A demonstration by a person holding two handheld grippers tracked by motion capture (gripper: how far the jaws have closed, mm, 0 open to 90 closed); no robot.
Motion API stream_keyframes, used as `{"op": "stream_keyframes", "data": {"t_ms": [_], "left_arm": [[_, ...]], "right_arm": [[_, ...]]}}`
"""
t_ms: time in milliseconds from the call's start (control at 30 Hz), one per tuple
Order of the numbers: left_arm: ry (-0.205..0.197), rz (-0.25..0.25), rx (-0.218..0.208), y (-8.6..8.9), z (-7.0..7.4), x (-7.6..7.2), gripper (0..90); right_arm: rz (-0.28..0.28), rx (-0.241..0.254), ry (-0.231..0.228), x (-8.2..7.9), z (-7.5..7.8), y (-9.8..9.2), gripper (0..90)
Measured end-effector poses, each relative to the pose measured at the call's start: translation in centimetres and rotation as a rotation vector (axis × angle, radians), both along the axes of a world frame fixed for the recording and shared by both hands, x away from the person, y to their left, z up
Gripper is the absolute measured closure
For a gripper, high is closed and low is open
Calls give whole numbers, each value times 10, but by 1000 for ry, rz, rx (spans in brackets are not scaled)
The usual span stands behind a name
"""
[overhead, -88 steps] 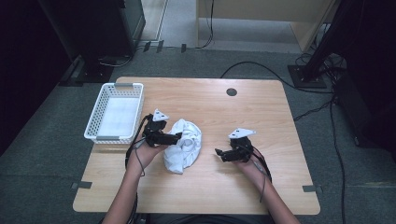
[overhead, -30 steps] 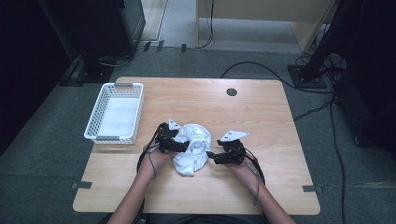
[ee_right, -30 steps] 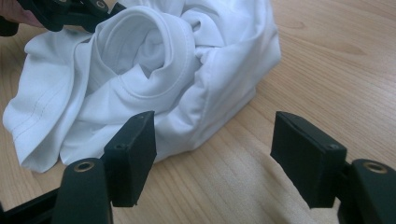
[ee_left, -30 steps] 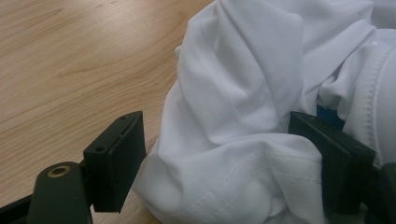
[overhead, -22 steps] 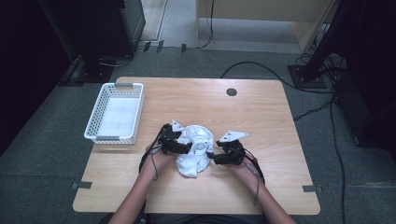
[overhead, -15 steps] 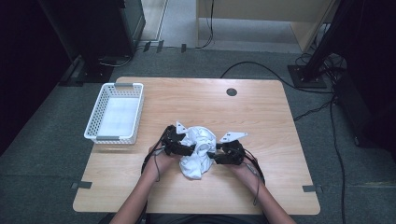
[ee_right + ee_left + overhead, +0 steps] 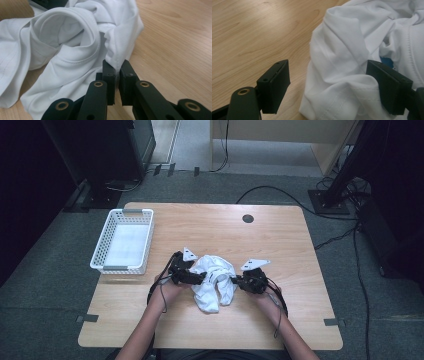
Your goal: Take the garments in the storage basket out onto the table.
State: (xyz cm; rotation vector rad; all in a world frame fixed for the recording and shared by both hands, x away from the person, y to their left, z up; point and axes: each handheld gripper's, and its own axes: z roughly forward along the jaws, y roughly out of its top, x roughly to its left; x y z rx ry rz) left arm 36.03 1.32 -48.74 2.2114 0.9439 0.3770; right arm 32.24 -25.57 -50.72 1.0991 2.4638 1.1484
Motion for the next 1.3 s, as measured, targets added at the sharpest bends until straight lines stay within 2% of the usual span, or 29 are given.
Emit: {"op": "stream_keyframes", "data": {"t_ms": [133,533,633,667,733,900,1100,1300], "left_arm": [[-2,15,16,5,-2,3,206],[14,29,41,11,-9,7,206],[19,31,39,11,-10,8,206],[29,31,24,11,-10,8,207],[41,16,-7,9,-8,8,206],[31,-3,-23,5,-1,7,206],[17,-8,-18,3,5,9,206],[-1,-17,-7,-1,14,16,207]], "right_arm": [[-15,5,-2,2,3,-8,862],[-52,-26,-16,8,3,-24,862],[-69,-34,-23,9,3,-28,855],[-77,-37,-24,10,3,-29,842],[-83,-31,-22,10,3,-30,792],[-70,0,-31,7,9,-27,710],[-47,11,-58,3,21,-21,657],[-38,30,-63,-1,30,-18,633]]}}
